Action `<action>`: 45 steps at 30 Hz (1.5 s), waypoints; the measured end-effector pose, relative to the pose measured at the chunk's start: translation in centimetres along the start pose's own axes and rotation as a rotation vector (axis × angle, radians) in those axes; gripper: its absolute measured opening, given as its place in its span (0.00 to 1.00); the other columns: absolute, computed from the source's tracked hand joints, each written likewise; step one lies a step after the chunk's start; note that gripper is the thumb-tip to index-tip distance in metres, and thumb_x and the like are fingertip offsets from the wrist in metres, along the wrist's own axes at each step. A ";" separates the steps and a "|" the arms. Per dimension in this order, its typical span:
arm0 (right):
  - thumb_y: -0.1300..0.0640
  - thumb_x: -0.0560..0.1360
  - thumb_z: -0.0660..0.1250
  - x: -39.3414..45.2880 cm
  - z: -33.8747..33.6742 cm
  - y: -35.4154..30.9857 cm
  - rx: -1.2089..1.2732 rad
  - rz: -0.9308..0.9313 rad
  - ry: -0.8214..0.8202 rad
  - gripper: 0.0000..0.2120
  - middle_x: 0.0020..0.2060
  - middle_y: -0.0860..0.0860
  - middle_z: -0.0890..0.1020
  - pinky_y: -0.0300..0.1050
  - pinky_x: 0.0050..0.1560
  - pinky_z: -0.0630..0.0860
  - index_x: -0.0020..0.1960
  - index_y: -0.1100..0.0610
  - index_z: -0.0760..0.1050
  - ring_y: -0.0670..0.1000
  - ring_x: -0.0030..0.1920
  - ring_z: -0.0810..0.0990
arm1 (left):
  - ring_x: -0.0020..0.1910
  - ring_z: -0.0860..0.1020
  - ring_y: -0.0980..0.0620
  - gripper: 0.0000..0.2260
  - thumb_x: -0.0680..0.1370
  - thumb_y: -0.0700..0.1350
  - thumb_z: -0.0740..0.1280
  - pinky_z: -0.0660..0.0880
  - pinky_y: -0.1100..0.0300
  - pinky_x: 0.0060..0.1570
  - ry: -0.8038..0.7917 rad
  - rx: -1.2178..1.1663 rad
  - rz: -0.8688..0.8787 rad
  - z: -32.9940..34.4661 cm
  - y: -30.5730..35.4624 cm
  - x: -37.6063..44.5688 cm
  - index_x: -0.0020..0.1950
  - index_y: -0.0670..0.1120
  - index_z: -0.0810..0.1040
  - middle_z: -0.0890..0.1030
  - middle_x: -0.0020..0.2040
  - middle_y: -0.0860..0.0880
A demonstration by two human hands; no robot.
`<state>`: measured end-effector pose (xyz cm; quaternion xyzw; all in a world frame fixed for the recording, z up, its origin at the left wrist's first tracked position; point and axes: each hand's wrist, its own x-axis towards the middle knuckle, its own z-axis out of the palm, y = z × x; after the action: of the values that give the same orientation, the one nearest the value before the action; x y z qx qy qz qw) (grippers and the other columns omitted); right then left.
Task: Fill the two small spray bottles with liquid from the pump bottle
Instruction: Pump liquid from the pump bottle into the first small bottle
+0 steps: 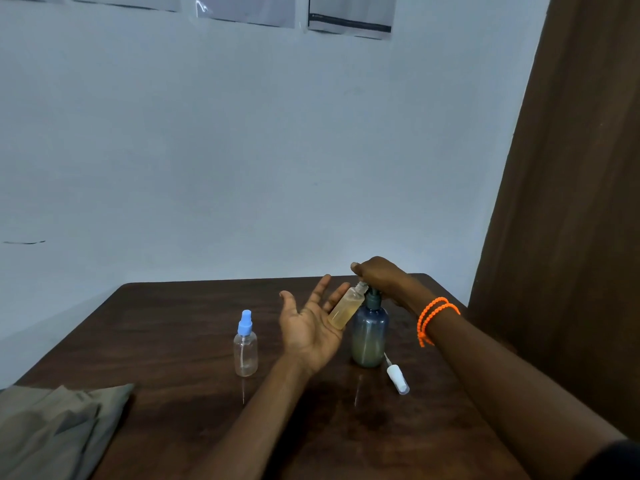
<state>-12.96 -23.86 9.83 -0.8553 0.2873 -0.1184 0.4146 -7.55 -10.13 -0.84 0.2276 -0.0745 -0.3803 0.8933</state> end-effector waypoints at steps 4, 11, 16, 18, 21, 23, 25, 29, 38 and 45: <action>0.51 0.81 0.62 0.1 0.8 1.0 0.057 0.012 0.005 0.15 0.36 0.54 0.75 0.43 0.36 0.69 0.39 0.58 0.70 0.52 0.35 0.73 | 0.70 0.75 0.34 0.40 0.78 0.74 0.49 0.71 0.42 0.69 -0.017 -0.003 0.004 0.1 0.2 -0.2 0.74 0.44 0.73 0.76 0.70 0.35; 0.49 0.81 0.60 0.4 -0.1 0.2 -0.047 -0.019 -0.006 0.18 0.33 0.52 0.71 0.44 0.36 0.67 0.35 0.56 0.66 0.51 0.33 0.70 | 0.70 0.75 0.35 0.40 0.78 0.74 0.49 0.67 0.43 0.72 -0.017 0.014 -0.001 0.2 0.1 -0.2 0.74 0.44 0.73 0.78 0.69 0.34; 0.50 0.81 0.62 0.5 0.7 0.7 0.007 -0.031 -0.014 0.17 0.32 0.53 0.72 0.44 0.37 0.67 0.36 0.57 0.68 0.51 0.34 0.70 | 0.69 0.75 0.34 0.40 0.78 0.74 0.49 0.70 0.42 0.69 -0.003 0.009 0.003 0.2 0.2 -0.1 0.74 0.44 0.73 0.78 0.68 0.34; 0.50 0.81 0.62 0.3 0.7 0.8 -0.034 -0.032 0.005 0.17 0.32 0.52 0.72 0.44 0.37 0.67 0.36 0.57 0.68 0.50 0.34 0.70 | 0.69 0.76 0.35 0.40 0.78 0.74 0.49 0.71 0.42 0.66 -0.004 0.010 0.002 0.2 0.1 -0.3 0.74 0.44 0.73 0.78 0.69 0.34; 0.51 0.81 0.61 0.2 0.1 0.4 -0.079 -0.034 0.019 0.18 0.32 0.51 0.70 0.43 0.33 0.64 0.34 0.57 0.66 0.49 0.32 0.68 | 0.71 0.74 0.35 0.40 0.78 0.74 0.48 0.70 0.43 0.68 -0.009 0.009 0.000 0.2 0.0 -0.4 0.74 0.44 0.73 0.77 0.69 0.34; 0.52 0.81 0.60 0.2 -0.3 -0.3 -0.087 -0.035 0.012 0.18 0.32 0.51 0.70 0.42 0.31 0.64 0.34 0.57 0.65 0.49 0.31 0.67 | 0.73 0.72 0.35 0.41 0.78 0.74 0.48 0.66 0.42 0.74 -0.003 0.010 -0.004 0.2 0.0 -0.3 0.75 0.44 0.72 0.77 0.69 0.34; 0.51 0.81 0.60 0.2 -0.3 -0.5 -0.094 -0.031 0.000 0.18 0.32 0.51 0.70 0.42 0.32 0.64 0.34 0.56 0.65 0.49 0.32 0.67 | 0.73 0.72 0.35 0.41 0.78 0.74 0.49 0.63 0.42 0.76 -0.003 0.002 -0.007 0.1 0.0 -0.2 0.75 0.44 0.72 0.77 0.69 0.35; 0.49 0.80 0.61 0.5 0.4 0.7 -0.042 0.005 -0.016 0.17 0.35 0.54 0.74 0.46 0.40 0.69 0.37 0.57 0.69 0.53 0.37 0.73 | 0.70 0.75 0.34 0.40 0.78 0.74 0.49 0.70 0.42 0.71 -0.014 -0.002 0.000 0.3 0.1 -0.1 0.73 0.44 0.74 0.77 0.69 0.35; 0.52 0.80 0.60 0.2 -0.1 -0.1 -0.056 -0.017 -0.002 0.17 0.32 0.52 0.70 0.42 0.34 0.65 0.35 0.56 0.65 0.51 0.32 0.68 | 0.73 0.72 0.35 0.41 0.78 0.74 0.48 0.63 0.41 0.76 -0.019 0.006 0.001 0.0 0.0 -0.1 0.75 0.44 0.72 0.77 0.69 0.35; 0.56 0.81 0.59 -0.6 0.3 0.2 -0.135 -0.044 0.015 0.18 0.31 0.52 0.69 0.44 0.35 0.63 0.32 0.57 0.63 0.50 0.32 0.66 | 0.72 0.73 0.34 0.41 0.78 0.74 0.49 0.63 0.41 0.76 -0.007 0.005 0.004 -0.1 -0.2 -0.2 0.74 0.44 0.73 0.77 0.70 0.34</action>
<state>-13.37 -23.46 9.51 -0.8865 0.2791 -0.1143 0.3509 -7.77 -10.06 -1.00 0.2286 -0.0790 -0.3790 0.8932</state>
